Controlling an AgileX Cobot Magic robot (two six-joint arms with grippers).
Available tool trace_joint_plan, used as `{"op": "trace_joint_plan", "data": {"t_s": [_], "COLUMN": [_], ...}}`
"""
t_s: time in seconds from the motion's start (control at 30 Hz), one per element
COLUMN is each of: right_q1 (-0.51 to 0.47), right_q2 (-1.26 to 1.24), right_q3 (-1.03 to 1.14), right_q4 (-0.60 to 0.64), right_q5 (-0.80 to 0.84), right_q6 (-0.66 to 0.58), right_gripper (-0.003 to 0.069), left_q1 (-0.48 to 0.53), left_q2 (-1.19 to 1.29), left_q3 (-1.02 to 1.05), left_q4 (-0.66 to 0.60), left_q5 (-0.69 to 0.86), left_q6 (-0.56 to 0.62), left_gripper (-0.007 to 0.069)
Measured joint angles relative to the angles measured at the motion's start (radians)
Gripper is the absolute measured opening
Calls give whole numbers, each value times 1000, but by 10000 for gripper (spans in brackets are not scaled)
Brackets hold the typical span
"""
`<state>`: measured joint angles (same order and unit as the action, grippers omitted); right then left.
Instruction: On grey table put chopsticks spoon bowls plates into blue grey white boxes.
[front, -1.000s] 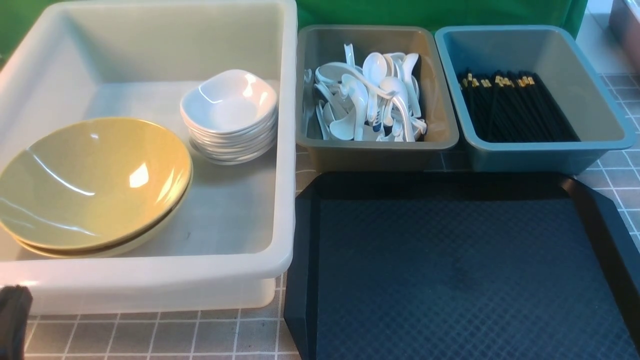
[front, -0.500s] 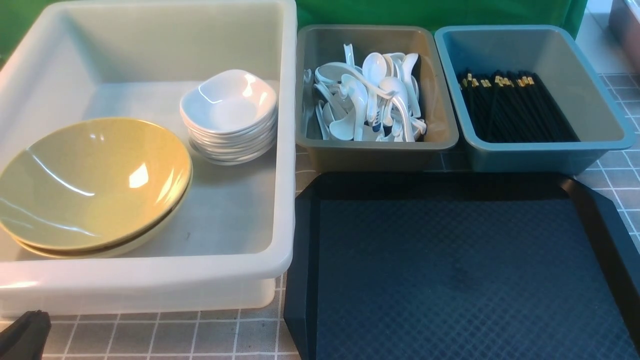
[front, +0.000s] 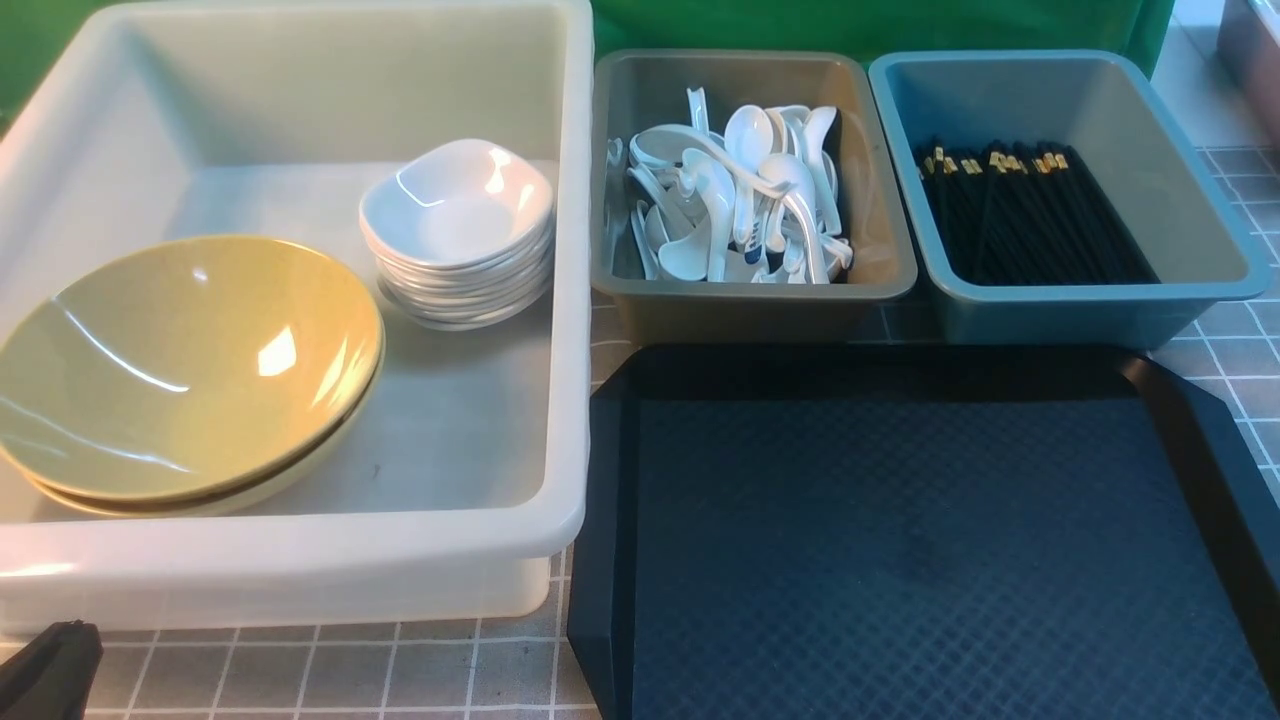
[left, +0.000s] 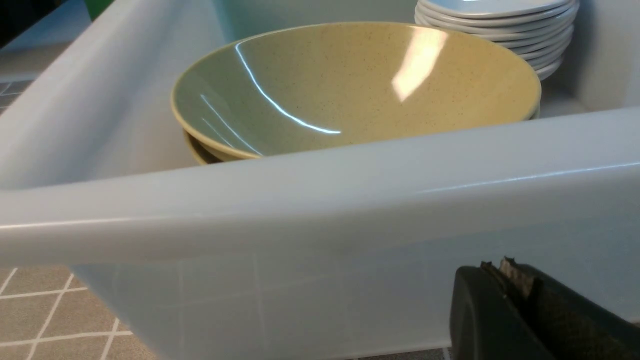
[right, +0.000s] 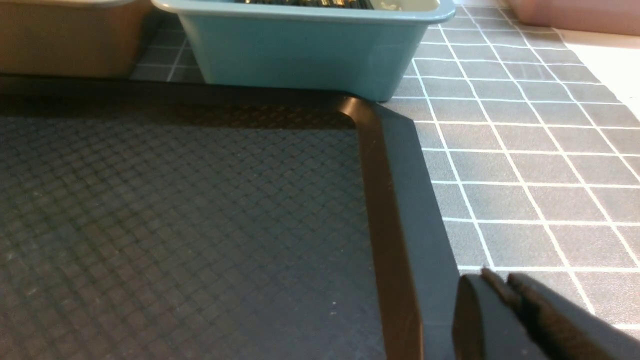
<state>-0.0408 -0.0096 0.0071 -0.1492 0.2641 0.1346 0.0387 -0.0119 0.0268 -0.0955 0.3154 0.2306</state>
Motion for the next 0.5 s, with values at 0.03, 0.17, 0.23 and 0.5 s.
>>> {"op": "trace_joint_plan", "data": {"t_s": [0.03, 0.17, 0.23, 0.5], "right_q1": [0, 0, 0, 0], "right_q2": [0, 0, 0, 0], "right_q3": [0, 0, 0, 0], "right_q4": [0, 0, 0, 0], "right_q5": [0, 0, 0, 0], "right_q6": [0, 0, 0, 0], "right_gripper": [50, 54, 57, 67], "left_q1": [0, 0, 0, 0], "left_q2": [0, 0, 0, 0], "left_q3": [0, 0, 0, 0], "left_q4": [0, 0, 0, 0], "left_q5": [0, 0, 0, 0], "left_q6": [-2, -3, -3, -6], "left_gripper": [-11, -11, -11, -11]}}
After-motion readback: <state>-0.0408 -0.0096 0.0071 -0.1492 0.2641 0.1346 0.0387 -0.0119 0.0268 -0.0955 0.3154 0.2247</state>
